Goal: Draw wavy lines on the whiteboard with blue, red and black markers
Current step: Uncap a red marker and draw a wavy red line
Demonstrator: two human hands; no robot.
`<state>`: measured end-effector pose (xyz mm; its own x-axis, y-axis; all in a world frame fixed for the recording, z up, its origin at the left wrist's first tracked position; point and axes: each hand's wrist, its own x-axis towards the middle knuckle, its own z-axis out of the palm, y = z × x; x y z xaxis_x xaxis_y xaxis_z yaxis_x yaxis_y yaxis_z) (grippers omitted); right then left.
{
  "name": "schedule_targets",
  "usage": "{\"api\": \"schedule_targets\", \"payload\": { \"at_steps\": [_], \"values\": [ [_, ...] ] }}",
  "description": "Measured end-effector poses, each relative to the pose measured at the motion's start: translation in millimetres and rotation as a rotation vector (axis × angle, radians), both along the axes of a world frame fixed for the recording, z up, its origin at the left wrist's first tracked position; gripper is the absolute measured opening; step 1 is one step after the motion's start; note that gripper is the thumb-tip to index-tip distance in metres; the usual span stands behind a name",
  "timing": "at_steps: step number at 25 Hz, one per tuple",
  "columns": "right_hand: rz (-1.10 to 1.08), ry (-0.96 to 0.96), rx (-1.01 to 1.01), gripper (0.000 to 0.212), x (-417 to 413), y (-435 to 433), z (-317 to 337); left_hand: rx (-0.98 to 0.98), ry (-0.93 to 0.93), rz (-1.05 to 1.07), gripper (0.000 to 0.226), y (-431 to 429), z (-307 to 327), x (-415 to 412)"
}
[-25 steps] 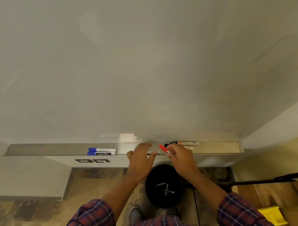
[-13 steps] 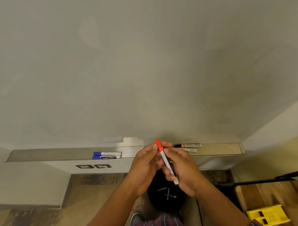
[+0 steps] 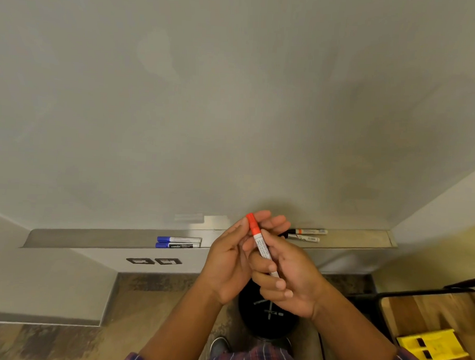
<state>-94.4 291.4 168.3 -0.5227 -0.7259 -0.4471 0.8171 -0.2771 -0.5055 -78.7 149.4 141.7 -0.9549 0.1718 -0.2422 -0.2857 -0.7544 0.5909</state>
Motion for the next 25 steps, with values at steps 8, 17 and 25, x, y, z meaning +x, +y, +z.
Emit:
{"api": "schedule_targets", "payload": {
  "at_steps": [8, 17, 25],
  "values": [
    [-0.140, 0.163, 0.207, 0.043, 8.4, -23.0, 1.1, 0.004, -0.156, 0.165, 0.031, 16.6, 15.6, 0.2],
    [-0.131, 0.308, 0.297, 0.042, 17.3, -26.5, 1.5, -0.010, -0.236, 0.346, 0.041, 11.0, 9.8, -5.5],
    [-0.157, 0.283, 0.303, 0.049, 19.9, -25.9, 0.9, -0.069, -0.289, 0.350, 0.037, 8.5, 4.8, -5.2]
  ]
}}
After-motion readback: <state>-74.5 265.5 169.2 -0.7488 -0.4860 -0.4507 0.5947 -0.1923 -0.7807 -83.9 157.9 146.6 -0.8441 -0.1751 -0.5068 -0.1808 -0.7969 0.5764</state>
